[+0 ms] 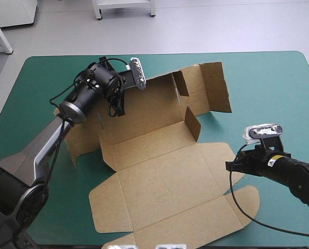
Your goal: Fold the box
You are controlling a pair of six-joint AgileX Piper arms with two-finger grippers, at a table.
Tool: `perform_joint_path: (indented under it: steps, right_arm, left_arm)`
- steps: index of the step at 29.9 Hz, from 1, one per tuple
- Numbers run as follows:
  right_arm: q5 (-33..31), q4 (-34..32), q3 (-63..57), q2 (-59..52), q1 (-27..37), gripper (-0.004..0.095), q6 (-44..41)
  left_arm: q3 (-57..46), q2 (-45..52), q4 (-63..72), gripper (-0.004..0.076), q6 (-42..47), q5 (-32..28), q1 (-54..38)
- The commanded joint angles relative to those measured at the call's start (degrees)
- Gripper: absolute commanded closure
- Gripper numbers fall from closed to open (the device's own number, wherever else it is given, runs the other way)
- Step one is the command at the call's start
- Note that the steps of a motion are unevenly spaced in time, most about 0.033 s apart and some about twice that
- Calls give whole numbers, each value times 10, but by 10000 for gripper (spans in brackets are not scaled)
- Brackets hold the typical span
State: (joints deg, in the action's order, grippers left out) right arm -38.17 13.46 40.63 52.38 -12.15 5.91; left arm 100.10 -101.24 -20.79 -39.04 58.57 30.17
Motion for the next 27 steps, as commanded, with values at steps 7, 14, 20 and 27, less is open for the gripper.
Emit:
perform_joint_path:
  steps: [7, 14, 20, 27]
  right_arm:
    - [9, 4, 94, 40, 1, 927, 5]
    - [-19, 21, 155, 86, 1, 927, 5]
    - [-35, 51, 225, 141, 1, 927, 30]
    - [-88, 54, 380, 245, 1, 927, 39]
  left_arm:
    - [-28, 63, -90, 733, 85, -34, 77]
    - [-130, 116, -152, 733, 147, -71, 98]
    - [-220, 166, -227, 733, 208, -102, 134]
    - [-259, 173, -277, 733, 270, -106, 170]
